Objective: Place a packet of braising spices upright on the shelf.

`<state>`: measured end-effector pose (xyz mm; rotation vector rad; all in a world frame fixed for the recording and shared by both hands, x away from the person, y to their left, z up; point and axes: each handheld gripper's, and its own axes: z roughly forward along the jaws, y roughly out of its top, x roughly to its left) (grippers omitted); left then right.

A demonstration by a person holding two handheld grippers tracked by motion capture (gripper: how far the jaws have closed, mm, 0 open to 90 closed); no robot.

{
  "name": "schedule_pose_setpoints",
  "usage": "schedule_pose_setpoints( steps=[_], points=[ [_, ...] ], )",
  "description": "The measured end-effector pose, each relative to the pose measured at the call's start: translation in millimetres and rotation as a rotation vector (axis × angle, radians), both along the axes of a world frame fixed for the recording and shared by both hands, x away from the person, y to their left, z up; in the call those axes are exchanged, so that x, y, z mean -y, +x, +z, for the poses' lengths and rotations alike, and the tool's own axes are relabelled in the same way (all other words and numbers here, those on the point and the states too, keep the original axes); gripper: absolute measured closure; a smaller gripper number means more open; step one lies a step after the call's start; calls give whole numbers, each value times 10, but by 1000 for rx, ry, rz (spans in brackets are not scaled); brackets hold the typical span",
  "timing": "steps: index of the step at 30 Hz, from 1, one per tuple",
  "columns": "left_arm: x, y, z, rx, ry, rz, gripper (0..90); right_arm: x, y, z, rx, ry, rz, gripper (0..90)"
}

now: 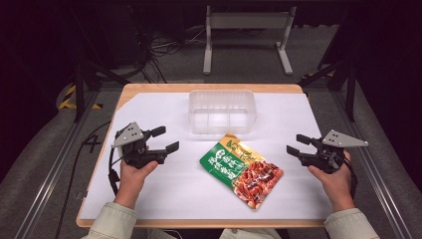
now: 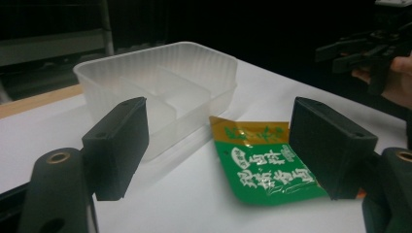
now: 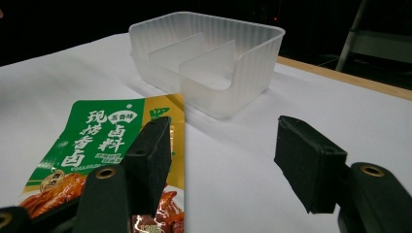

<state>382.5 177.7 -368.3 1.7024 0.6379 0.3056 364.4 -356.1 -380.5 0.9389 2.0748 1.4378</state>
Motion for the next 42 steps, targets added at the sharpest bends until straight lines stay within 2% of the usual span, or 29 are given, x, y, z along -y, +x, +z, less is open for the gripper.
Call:
schedule_pose_setpoints(
  steps=[2, 3, 8, 14, 16, 22, 23, 24, 25, 27, 36, 38, 42],
  points=[
    [49, 44, -14, -14, -34, -27, 223, -5, -2, -1, 5, -5, 3, 369],
    [79, 64, -23, -24, -36, -31, 217, -6, -2, -2, 5, -4, 6, 368],
    [219, 137, -72, -33, -5, -26, 197, 2, 1, -6, 4, -4, 1, 366],
    [314, 168, -88, -32, -27, -16, 197, 14, -3, -20, -3, -1, -6, 366],
    [350, 176, -109, -45, -29, -16, 190, 16, -9, -21, -4, -2, -7, 366],
    [484, 238, -227, -89, -2, 29, 176, 38, -49, -28, -9, -5, -18, 366],
    [503, 250, -244, -98, -1, 33, 176, 38, -49, -28, -9, -5, -18, 366],
    [543, 279, -286, -124, 3, 31, 169, 51, -60, -31, -9, -3, -25, 366],
    [543, 279, -286, -124, 3, 31, 170, 51, -60, -31, -9, -3, -25, 366],
    [608, 295, -355, -148, 2, 39, 183, 70, -69, -37, -10, -6, -31, 366],
    [802, 338, -515, -242, 96, 30, 210, 66, -89, -48, -12, -11, -34, 365],
    [841, 347, -556, -252, 124, 25, 211, 66, -86, -50, -14, -10, -32, 365],
    [914, 343, -620, -272, 153, 12, 238, 59, -82, -54, -13, -13, -31, 363]
  ],
)
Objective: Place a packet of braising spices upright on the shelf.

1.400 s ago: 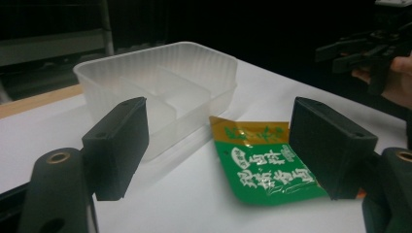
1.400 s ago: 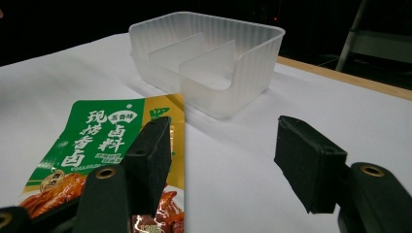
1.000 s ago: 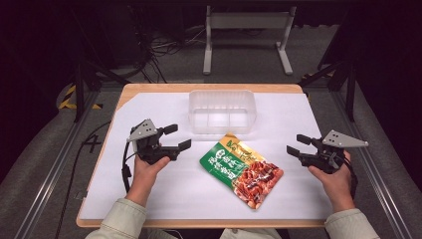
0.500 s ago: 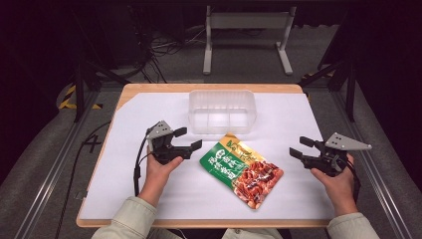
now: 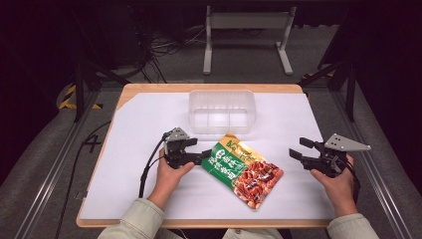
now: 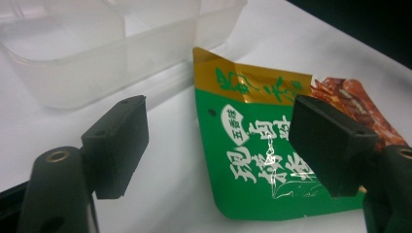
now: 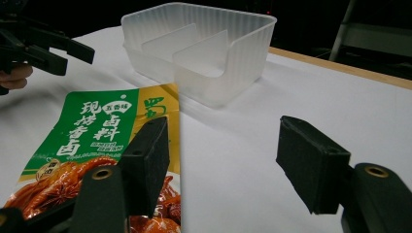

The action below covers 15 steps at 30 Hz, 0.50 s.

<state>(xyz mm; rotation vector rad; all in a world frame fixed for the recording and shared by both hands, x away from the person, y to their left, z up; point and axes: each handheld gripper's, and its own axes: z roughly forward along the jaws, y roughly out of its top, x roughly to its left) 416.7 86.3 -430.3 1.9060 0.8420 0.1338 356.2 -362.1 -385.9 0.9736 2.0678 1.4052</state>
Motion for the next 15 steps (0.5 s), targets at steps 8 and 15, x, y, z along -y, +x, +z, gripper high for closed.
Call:
schedule_pose_setpoints(
  steps=[8, 15],
  points=[
    [36, 13, -122, -60, 32, 1, 276, -16, 6, 0, -1, -5, 5, 361],
    [78, 19, -184, -102, 59, -13, 272, -30, 14, -3, -2, -10, 8, 360]
  ],
)
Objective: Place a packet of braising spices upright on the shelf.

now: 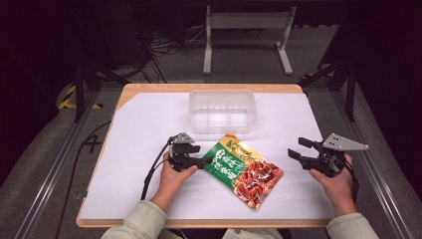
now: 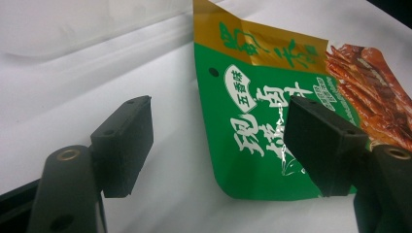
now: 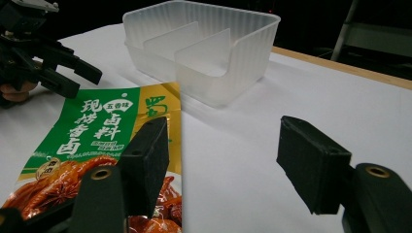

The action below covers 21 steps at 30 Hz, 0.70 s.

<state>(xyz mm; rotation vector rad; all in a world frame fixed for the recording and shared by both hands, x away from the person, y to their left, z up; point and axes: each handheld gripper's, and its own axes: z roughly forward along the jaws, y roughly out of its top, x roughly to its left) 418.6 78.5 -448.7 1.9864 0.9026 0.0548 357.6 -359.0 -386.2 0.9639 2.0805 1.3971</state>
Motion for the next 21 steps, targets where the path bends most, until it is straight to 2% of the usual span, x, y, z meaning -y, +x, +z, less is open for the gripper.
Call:
schedule_pose_setpoints(
  steps=[3, 4, 12, 15, 19, 21],
  points=[
    [2, 12, -20, -9, 6, -11, 270, 0, 2, -2, -1, -2, 0, 358],
    [12, 6, -28, -28, -1, -15, 270, 0, 2, -3, -1, -2, 0, 358],
    [34, 5, -43, -48, 7, -50, 292, 9, 2, -8, -4, 2, -3, 356],
    [39, 3, -44, -55, 14, -65, 315, 9, 2, -8, -2, 2, -4, 356],
    [56, -15, -33, -96, 8, -86, 368, 6, 5, -13, -5, 2, -3, 356],
    [66, -35, -6, -85, -2, -97, 389, 4, 7, -14, -4, 1, -3, 356]
  ],
)
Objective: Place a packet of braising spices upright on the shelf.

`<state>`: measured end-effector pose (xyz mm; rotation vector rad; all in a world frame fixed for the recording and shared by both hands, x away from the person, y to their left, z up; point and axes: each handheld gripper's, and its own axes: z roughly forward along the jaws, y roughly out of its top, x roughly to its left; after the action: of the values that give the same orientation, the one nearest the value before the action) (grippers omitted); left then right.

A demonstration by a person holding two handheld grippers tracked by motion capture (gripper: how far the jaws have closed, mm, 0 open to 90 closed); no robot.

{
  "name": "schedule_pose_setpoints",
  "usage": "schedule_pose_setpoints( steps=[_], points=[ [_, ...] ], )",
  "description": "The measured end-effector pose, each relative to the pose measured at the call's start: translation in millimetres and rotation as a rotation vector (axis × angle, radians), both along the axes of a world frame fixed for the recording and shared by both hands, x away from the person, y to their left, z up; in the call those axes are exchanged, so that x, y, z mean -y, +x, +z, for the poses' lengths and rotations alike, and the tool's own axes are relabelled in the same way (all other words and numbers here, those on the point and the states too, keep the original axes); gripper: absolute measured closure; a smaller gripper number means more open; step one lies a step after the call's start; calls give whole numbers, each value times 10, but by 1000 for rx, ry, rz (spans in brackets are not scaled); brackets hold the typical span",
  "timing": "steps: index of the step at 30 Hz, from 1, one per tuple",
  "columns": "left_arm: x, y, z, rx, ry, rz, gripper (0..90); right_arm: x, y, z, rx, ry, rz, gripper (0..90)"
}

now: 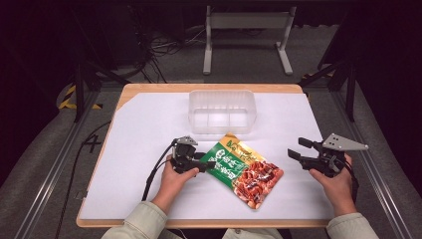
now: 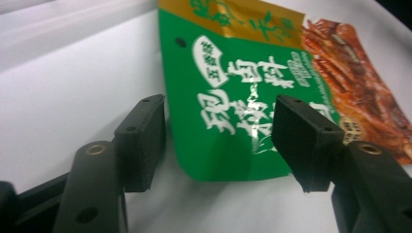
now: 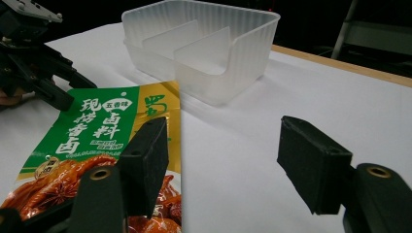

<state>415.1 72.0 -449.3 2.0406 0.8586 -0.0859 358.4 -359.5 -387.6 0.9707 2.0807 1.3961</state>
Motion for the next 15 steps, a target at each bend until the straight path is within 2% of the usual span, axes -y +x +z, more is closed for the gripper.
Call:
schedule_pose_setpoints(
  steps=[4, 6, 7, 8, 11, 15],
  points=[
    [39, -54, 53, 47, 8, -15, 419, -3, 6, -2, -1, 3, 3, 355],
    [65, -89, 68, 71, 24, -14, 430, -5, 7, -2, -3, 3, 5, 354],
    [80, -98, 71, 95, 34, -24, 437, -6, 8, -2, -3, 4, 5, 354],
    [80, -98, 71, 95, 34, -24, 451, -6, 8, -2, -3, 4, 5, 354],
    [128, -142, 67, 135, 56, -42, 472, -12, 14, -4, -3, 4, 4, 354],
    [169, -163, 40, 184, 114, -47, 525, -24, 21, -6, -2, -1, 7, 354]
  ],
)
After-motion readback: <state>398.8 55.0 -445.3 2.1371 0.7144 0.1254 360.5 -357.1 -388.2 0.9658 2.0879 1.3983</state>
